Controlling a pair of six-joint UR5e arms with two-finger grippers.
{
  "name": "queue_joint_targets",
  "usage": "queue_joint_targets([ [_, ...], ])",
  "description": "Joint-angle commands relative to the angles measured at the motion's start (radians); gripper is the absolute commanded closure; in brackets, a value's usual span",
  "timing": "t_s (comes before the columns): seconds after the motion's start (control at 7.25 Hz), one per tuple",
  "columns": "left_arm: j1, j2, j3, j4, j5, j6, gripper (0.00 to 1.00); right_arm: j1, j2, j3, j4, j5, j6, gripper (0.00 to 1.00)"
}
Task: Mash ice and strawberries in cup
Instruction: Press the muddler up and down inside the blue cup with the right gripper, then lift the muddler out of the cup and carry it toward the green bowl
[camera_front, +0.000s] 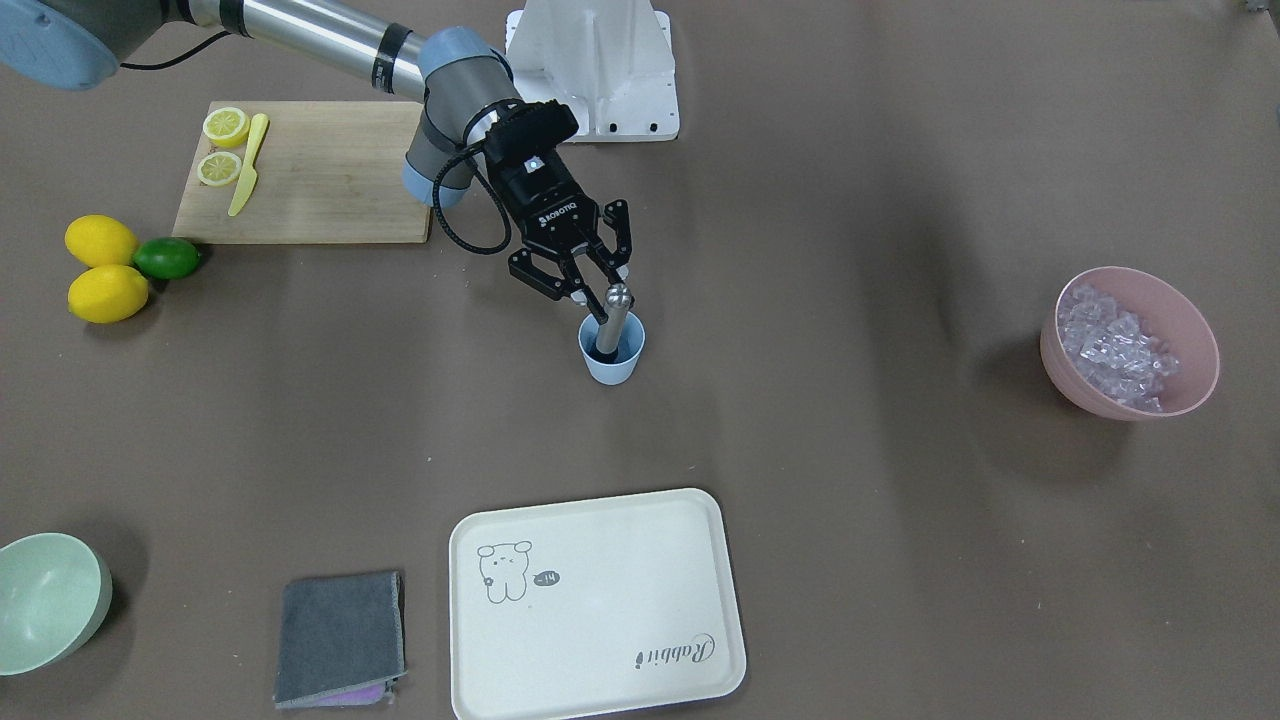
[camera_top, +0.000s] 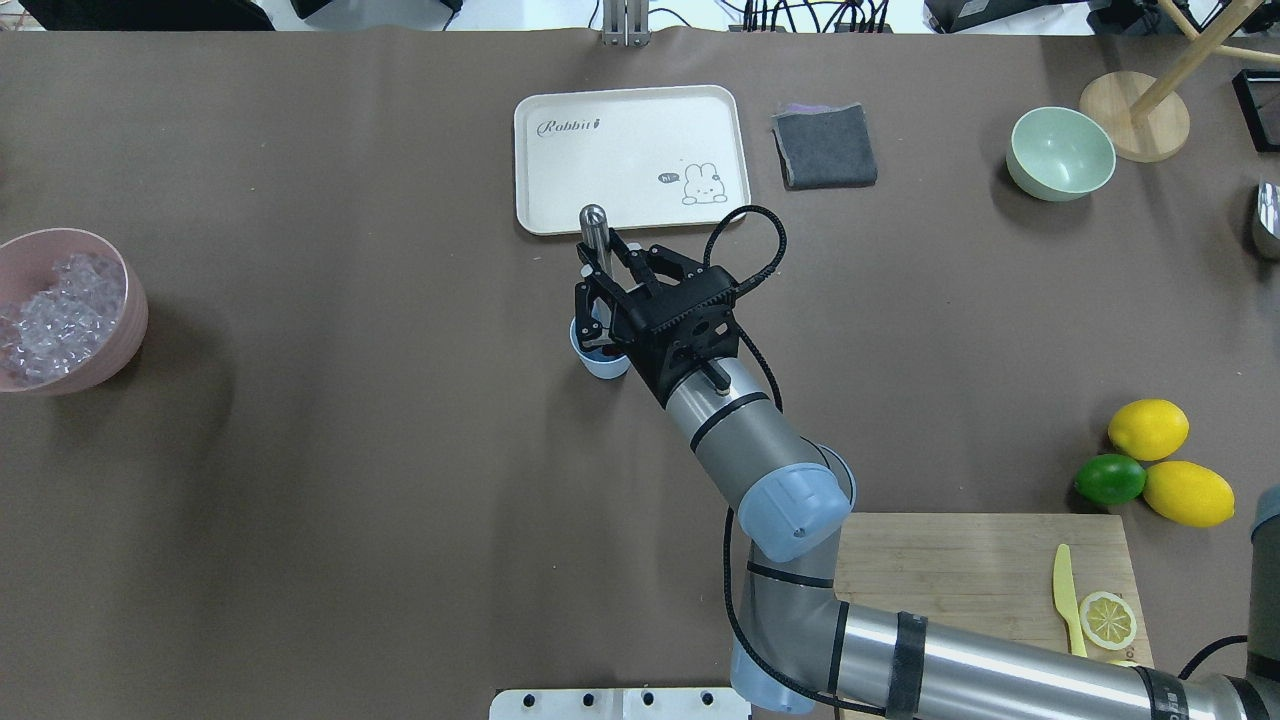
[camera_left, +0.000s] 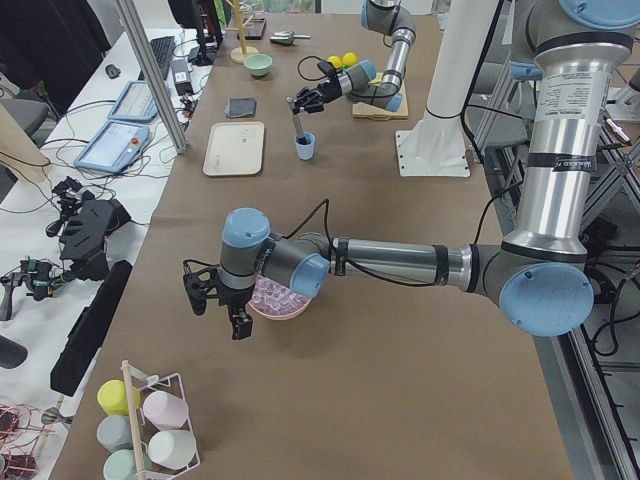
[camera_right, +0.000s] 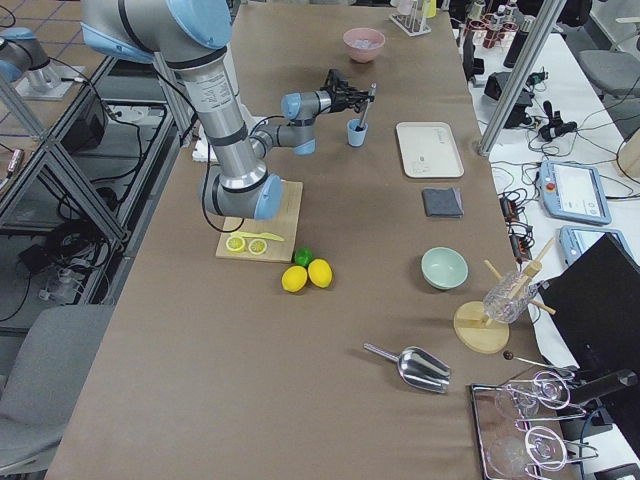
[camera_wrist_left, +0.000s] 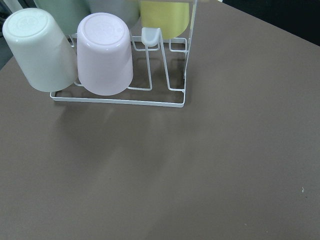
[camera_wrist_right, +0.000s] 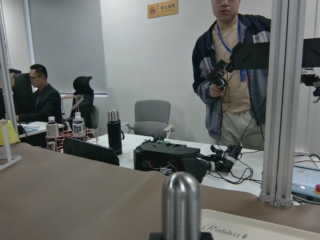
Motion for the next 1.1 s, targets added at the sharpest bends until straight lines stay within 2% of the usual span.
queue_joint_targets([
  [0.0,0.000,0.000,-0.001,0.000,0.000,-0.001,0.02,0.005,0.023,0.009,0.000,-0.001,0.000,1.00],
  [0.41,0.000,0.000,-0.010,0.000,0.000,-0.003,0.02,0.045,0.036,0.134,-0.009,0.004,-0.008,1.00],
  [0.55,0.000,0.000,-0.012,-0.006,-0.002,0.002,0.02,0.068,0.034,0.138,-0.009,0.025,0.000,1.00],
  [0.69,-0.002,0.003,-0.012,-0.068,-0.002,0.010,0.02,0.118,0.031,0.139,-0.072,0.068,0.005,1.00],
  [0.97,0.000,0.017,-0.007,-0.202,-0.003,0.034,0.02,0.219,-0.033,0.220,-0.361,0.078,0.073,1.00],
])
